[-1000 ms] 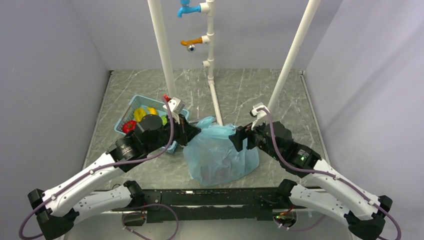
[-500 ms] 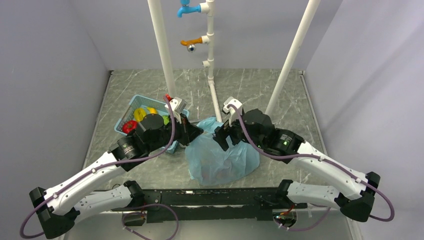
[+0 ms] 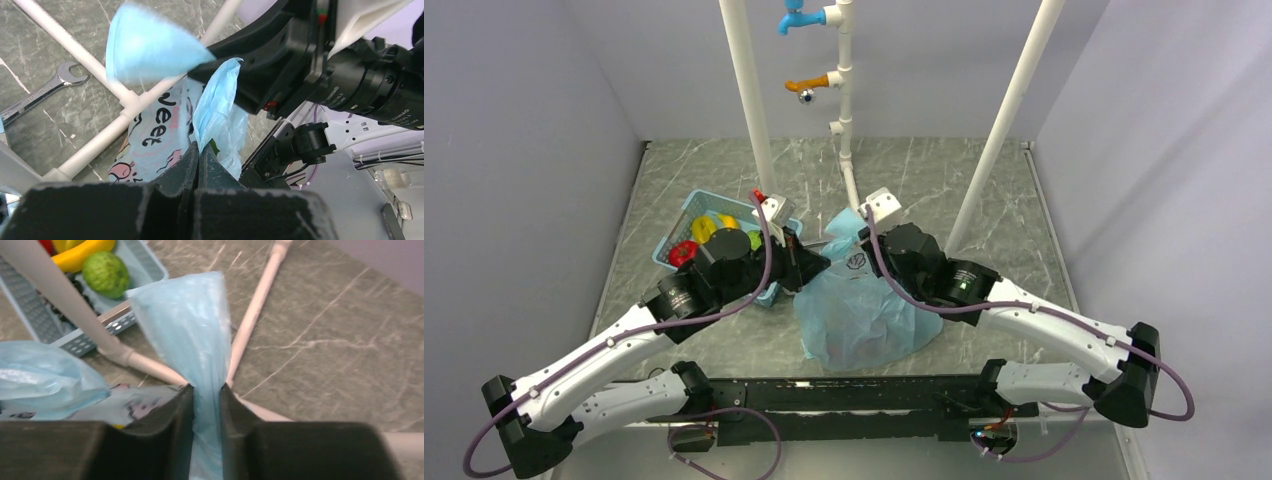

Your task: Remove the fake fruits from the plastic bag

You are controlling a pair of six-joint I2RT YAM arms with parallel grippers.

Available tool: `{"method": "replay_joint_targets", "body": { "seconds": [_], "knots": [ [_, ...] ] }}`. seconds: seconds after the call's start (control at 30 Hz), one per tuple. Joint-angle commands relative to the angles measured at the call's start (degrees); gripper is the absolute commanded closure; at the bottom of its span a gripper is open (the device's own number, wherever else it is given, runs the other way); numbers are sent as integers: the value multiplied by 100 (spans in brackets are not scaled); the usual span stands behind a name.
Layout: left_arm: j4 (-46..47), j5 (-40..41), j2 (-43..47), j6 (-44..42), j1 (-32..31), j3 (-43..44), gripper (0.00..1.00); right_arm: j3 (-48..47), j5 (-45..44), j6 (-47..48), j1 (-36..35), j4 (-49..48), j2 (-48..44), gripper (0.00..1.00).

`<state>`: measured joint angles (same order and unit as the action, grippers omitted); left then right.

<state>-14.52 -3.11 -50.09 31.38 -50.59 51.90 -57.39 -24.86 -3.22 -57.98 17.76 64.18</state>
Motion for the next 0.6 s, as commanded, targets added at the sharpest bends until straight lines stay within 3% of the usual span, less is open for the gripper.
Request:
{"method": "replay_joint_targets", "body": {
  "seconds": [0.0, 0.2, 0.33, 0.47, 0.57],
  "knots": [
    [-1, 112, 154, 210, 3, 139, 100, -41, -1029, -612, -17, -552, -365, 87],
    [-253, 735, 491, 482, 4, -34, 100, 33, -1175, -1163, 152, -276, -1356, 100],
    [-186, 1035, 771, 598, 0, -211, 100, 60, -1023, -1521, 532, -97, -1897, 100],
    [-109, 1330, 1020, 629, 20, -313, 99, 228, 67, -1805, 1387, -267, -2320, 100],
    [-57, 1196, 906, 492, 97, -123, 93, -30, 715, -1866, 1987, -91, -2167, 100]
  ]
}}
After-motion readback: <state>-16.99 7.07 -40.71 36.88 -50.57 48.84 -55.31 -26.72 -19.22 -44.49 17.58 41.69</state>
